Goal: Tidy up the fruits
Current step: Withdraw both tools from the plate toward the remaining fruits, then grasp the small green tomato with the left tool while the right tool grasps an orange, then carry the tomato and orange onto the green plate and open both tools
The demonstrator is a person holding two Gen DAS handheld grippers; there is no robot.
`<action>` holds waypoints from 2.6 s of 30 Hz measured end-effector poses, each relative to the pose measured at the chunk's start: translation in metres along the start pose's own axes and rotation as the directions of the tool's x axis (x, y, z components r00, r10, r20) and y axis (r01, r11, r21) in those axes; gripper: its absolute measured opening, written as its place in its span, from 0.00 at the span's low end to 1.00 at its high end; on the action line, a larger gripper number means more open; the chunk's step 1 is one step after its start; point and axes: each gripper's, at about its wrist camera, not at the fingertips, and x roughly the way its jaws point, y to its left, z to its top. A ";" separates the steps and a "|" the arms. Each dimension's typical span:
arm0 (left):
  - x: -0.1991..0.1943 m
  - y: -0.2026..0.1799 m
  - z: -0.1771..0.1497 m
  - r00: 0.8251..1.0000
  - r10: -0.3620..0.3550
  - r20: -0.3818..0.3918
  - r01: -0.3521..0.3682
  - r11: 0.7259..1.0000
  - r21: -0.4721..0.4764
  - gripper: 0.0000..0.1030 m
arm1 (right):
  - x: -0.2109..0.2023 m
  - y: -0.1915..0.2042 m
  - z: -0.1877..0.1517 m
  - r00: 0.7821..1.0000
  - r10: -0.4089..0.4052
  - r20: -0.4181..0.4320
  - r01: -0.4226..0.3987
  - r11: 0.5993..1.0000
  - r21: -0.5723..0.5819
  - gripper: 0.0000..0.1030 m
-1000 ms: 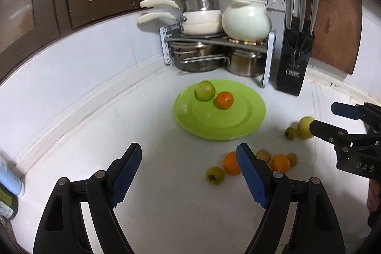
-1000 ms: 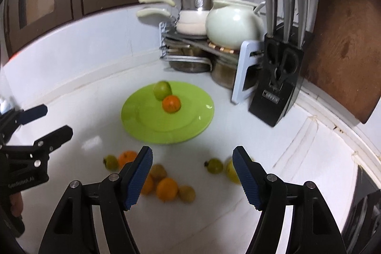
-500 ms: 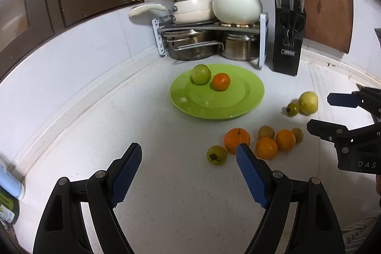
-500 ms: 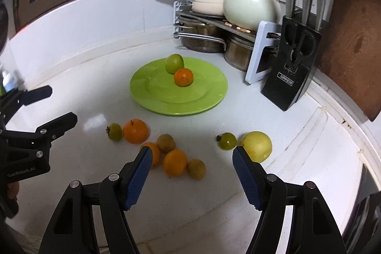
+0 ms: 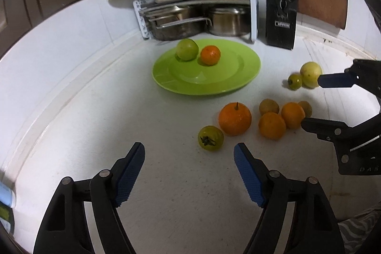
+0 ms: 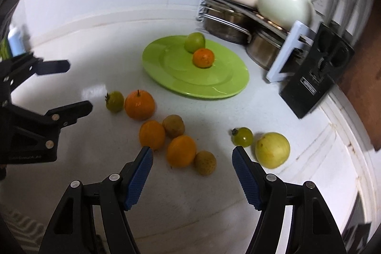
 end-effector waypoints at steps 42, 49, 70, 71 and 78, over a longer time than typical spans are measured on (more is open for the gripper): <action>0.031 -0.007 0.007 0.995 -0.071 -0.074 0.067 0.996 -0.057 0.29 | 0.020 0.001 0.007 0.998 0.064 0.001 -0.064 0.995 -0.074 0.34; 0.015 -0.005 0.013 0.997 -0.057 -0.042 0.054 0.996 -0.071 0.29 | 0.009 -0.004 0.010 0.997 0.063 0.035 -0.062 0.997 -0.041 0.33; -0.010 0.002 0.057 0.998 -0.041 0.047 0.047 0.990 -0.131 0.29 | -0.012 -0.041 0.042 0.978 0.058 0.200 -0.089 0.984 0.151 0.34; -0.010 0.003 0.061 0.998 -0.037 0.052 0.044 0.991 -0.130 0.29 | -0.012 -0.043 0.046 0.977 0.057 0.205 -0.090 0.984 0.152 0.34; 0.000 0.011 0.088 0.996 -0.053 0.077 0.063 0.990 -0.128 0.29 | 0.000 -0.060 0.074 0.973 0.076 0.216 -0.113 0.980 0.163 0.34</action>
